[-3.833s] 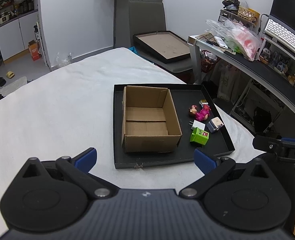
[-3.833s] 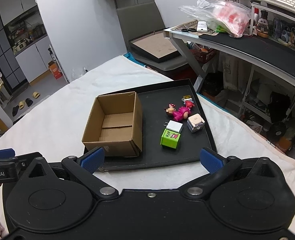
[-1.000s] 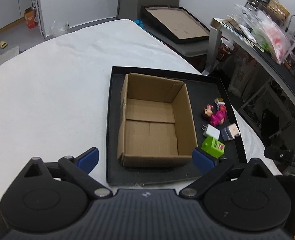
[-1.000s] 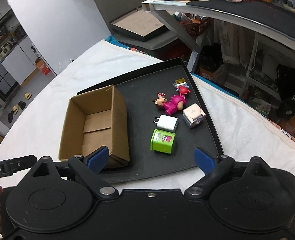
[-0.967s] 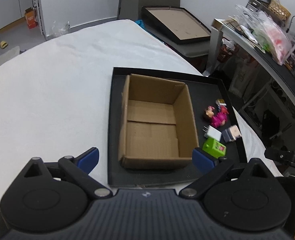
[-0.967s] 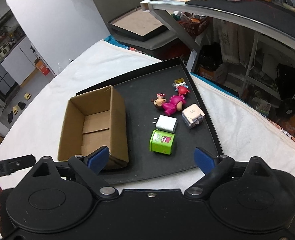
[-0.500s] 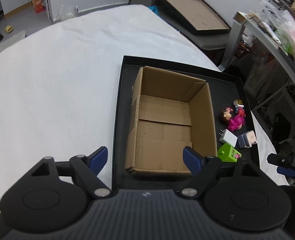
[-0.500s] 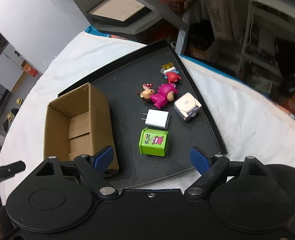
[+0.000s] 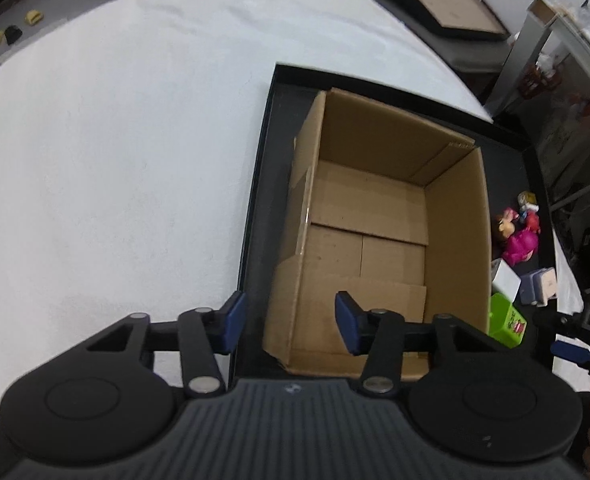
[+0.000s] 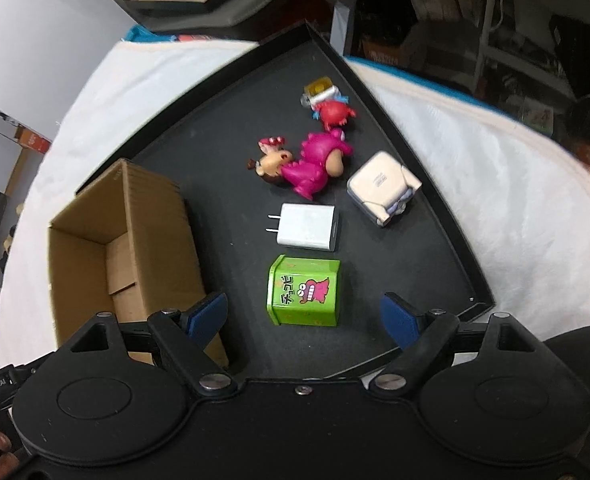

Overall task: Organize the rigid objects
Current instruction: 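Grip the cardboard box wall with the left tool while the right tool grasps the green cube box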

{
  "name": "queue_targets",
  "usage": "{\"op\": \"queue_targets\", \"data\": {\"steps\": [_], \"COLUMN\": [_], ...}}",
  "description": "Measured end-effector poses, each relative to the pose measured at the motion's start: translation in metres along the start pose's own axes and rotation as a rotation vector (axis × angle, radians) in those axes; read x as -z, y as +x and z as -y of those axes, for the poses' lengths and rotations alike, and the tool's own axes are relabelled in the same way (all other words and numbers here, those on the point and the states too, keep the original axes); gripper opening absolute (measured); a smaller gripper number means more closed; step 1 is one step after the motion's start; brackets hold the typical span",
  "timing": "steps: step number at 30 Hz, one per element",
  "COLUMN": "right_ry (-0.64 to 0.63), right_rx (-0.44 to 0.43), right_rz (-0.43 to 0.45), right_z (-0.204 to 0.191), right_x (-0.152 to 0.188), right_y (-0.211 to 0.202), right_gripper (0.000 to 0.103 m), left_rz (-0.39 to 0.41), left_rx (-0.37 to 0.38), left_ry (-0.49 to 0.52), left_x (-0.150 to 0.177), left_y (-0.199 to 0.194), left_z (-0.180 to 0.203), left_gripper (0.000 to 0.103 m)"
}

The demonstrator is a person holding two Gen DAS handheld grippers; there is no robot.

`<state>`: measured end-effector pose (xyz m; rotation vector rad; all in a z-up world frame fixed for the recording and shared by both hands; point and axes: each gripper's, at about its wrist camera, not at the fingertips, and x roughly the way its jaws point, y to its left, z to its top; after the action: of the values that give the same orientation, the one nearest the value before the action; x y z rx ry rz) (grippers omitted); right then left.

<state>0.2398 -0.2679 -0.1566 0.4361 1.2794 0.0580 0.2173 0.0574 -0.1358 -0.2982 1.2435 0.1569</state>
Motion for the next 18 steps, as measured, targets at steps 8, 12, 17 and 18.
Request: {"op": "queue_targets", "data": {"steps": [8,12,17,18], "right_ry": [-0.019,-0.046,-0.111,-0.11], "right_rx": [0.045,0.069,0.124,0.107], "right_rz": [-0.08,-0.121,-0.061,-0.06], "right_z": [-0.008,-0.013,-0.023,-0.024], "right_x": [-0.008,-0.007,-0.003,-0.003], "right_y": [0.047,0.074,0.08,0.079], "right_gripper": [0.084,0.084,0.055,0.055], "left_rz": [-0.081,-0.103,-0.102,-0.104], "left_rx": [-0.074,-0.069,-0.079,-0.074], "left_ry": [0.021,0.039,0.058,0.054], "left_x": [-0.001,0.002,-0.002,-0.003], "left_y": [0.026,0.037,0.041,0.042], "left_z": [-0.001,-0.005,-0.005,-0.006], "left_gripper": [0.035,0.028,0.017,0.015]}}
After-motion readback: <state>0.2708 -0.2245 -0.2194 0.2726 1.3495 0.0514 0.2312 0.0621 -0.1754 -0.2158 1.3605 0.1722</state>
